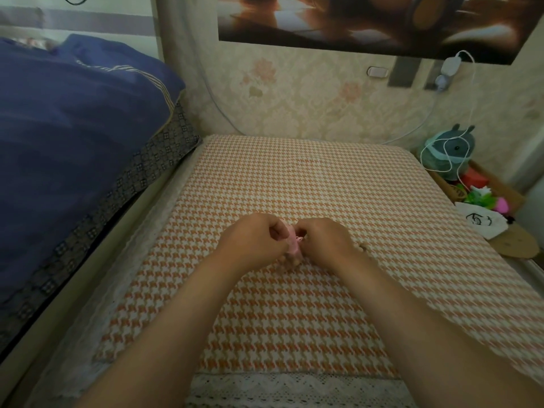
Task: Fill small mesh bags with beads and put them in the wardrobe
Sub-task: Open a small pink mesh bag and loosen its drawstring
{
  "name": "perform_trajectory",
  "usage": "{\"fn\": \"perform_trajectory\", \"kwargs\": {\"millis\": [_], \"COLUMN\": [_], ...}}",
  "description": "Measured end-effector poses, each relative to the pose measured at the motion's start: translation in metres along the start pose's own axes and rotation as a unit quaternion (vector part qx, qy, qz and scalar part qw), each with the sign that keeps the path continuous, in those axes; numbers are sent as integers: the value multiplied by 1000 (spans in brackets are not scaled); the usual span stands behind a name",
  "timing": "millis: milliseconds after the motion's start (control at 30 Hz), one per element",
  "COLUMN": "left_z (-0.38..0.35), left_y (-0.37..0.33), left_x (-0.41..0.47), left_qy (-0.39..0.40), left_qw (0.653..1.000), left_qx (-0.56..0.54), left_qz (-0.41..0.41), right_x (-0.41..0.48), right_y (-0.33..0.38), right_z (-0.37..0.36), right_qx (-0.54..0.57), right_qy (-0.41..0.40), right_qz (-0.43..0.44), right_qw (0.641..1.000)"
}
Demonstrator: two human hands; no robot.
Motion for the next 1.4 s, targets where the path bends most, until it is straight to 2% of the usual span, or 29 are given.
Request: {"fn": "perform_trajectory", "kwargs": {"millis": [233,400,500,567,667,767,1000,1233,1400], "left_z": [-6,-5,-5,-5,-4,-4,-5,-5,-14], "left_y": [-3,2,2,2,2,2,1,-7,-20], "left_x": [-3,0,3,5,5,4,2,5,8], "left_qy": [1,-1,-4,-11,-29,-33,-28,-7,-19], "left_qw": [999,999,999,998,995,991,993,999,997], "left_qx": [-45,-31,-52,-65,-92,-123,-103,-38,-65], "left_qz": [-1,13,11,10,27,47,39,14,24], "right_x": [-4,-6,-13,-20,-29,-32,-31,-34,-33], "right_y": [1,5,16,23,27,26,21,9,-15], "right_z": [4,36,52,55,54,53,55,60,66], "right_qx": [68,243,292,286,220,177,112,130,188], "right_qy": [-3,-110,-121,-94,-64,-48,-17,19,-36], "right_qz": [-18,-29,11,43,72,76,86,85,40], "right_qw": [998,963,949,953,971,980,990,988,981]}}
Point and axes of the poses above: each hand's wrist, its own x-axis towards the middle knuckle, its own z-axis out of the back of the hand, y = z × x, the point moved 2 cm from there along x, towards the middle knuckle
